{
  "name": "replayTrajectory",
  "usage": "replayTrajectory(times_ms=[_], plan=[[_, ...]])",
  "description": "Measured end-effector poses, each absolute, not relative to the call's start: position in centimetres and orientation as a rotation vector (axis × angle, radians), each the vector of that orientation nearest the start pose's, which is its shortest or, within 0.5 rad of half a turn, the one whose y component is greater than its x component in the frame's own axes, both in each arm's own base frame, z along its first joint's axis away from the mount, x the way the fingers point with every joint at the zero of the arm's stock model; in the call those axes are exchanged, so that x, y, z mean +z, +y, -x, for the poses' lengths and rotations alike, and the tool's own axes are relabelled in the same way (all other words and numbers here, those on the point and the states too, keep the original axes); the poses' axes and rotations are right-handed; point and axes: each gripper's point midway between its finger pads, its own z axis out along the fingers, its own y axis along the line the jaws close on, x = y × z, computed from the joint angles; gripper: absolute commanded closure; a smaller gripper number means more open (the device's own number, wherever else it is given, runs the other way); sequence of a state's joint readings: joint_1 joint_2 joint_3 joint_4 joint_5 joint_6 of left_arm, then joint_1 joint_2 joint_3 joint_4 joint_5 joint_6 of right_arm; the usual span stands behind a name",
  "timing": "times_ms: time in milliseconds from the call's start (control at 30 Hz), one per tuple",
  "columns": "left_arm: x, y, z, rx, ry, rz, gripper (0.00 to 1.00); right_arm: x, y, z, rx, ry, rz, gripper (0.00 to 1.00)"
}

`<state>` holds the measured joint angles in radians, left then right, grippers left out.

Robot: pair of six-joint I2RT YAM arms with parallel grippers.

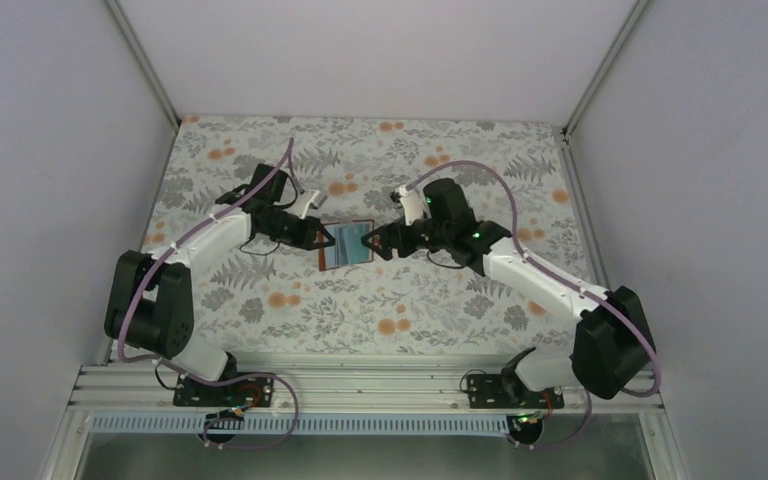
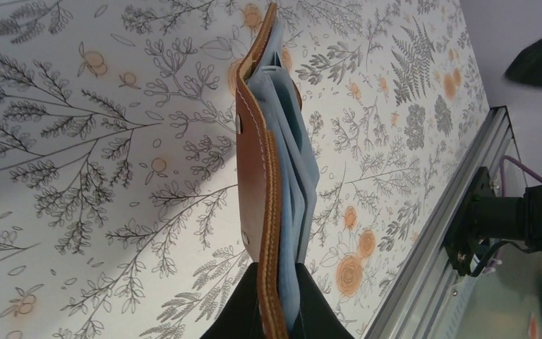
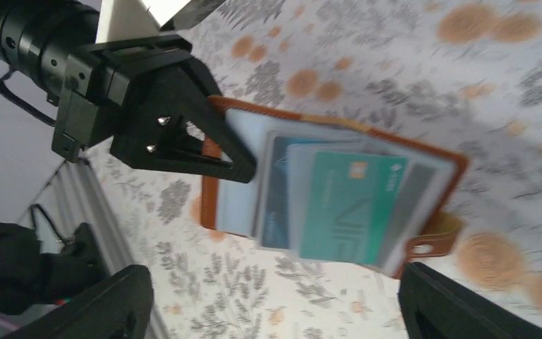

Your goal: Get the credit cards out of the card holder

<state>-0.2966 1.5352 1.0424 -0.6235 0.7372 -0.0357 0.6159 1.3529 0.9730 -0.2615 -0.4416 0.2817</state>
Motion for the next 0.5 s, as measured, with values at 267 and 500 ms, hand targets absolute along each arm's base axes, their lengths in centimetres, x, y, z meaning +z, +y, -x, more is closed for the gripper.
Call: replayTrajectory(times_ms=[267,500], plan=[[12.3,-21.5,-29.4,-1.161,2.563,-0.503,0.98,12.7,31.7,-28.0,1.061,2.414,0.66,0.03],[9.6,-21.5,-29.1,-1.18,2.623,-0.479,0.98,8.1,32.1,-28.8,1.042,2.526,0.679,0.05]])
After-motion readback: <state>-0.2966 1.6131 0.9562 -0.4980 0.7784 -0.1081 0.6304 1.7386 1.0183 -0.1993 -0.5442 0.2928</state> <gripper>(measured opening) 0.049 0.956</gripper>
